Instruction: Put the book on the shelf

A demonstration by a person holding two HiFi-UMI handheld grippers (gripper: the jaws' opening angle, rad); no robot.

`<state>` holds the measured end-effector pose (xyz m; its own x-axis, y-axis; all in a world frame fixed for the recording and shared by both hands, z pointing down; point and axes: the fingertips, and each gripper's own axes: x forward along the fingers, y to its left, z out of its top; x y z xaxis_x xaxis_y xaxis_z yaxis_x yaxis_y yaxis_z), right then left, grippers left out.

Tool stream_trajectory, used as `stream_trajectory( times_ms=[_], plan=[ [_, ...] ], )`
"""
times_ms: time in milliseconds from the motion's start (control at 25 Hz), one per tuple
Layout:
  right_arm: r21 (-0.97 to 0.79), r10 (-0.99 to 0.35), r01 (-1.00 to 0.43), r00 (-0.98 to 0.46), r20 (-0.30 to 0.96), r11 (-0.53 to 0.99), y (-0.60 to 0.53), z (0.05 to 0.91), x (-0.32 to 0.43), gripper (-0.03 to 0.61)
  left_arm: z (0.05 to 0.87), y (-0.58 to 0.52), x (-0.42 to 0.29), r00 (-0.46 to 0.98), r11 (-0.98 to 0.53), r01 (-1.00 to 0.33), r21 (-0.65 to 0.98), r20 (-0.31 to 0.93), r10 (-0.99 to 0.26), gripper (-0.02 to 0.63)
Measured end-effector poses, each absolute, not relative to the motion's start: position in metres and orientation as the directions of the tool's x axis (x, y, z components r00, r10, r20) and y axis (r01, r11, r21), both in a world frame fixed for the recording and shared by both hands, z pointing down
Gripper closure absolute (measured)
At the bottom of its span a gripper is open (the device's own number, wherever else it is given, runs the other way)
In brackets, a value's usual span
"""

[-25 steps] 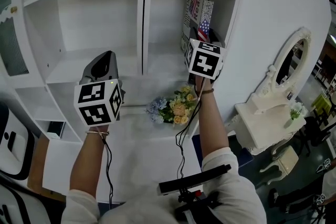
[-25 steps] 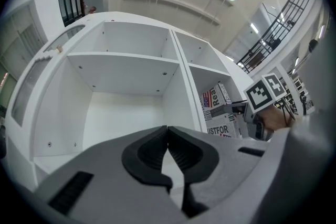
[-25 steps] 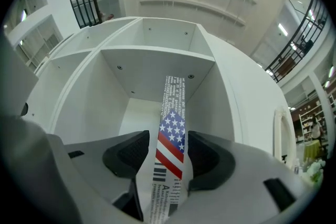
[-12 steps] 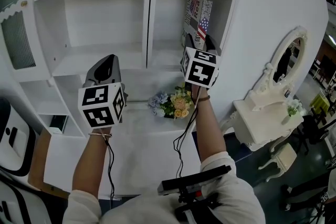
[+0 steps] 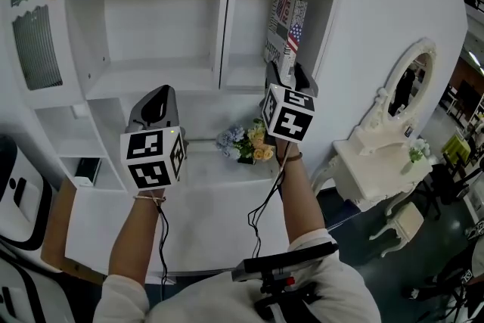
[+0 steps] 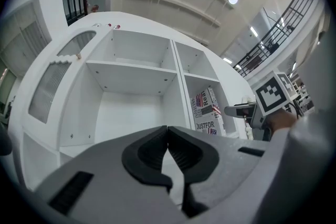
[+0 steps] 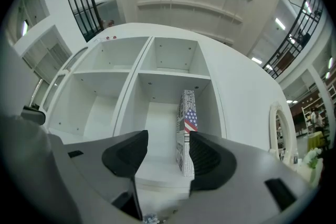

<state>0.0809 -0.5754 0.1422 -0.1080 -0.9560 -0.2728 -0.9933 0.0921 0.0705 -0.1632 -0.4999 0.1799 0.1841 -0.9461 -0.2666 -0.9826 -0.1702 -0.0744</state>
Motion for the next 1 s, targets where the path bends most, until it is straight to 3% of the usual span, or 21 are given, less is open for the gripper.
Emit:
stream_trajectory(
  times_ms=[480, 640, 800, 1000],
  plan=[
    [0.019, -0.976, -0.997, -0.082, -0.200, 0.080, -0.510, 0.206, 0.075, 0.333, 0.229, -0.464, -0.171, 0.217, -0.215, -0.976, -0.033, -0.229, -0.949, 0.606],
    [0.010, -0.984, -0.996, -0.092, -0.155, 0.092, -0.494, 0.233, 0.074, 0.393, 0.251, -0.453, -0.169, 0.231, -0.232, -0.972, -0.017, -0.197, -0.953, 0.606],
    [-0.004, -0.987, -0.995, -0.103, -0.123, 0.104, -0.478, 0.256, 0.072, 0.415, 0.268, -0.440, -0.163, 0.242, -0.240, -0.970, -0.034, -0.174, -0.955, 0.606],
    [-0.028, -0.987, -0.993, -0.109, -0.116, 0.113, -0.457, 0.285, 0.074, 0.509, 0.282, -0.423, -0.160, 0.258, -0.257, -0.966, -0.027, -0.160, -0.953, 0.606]
  ],
)
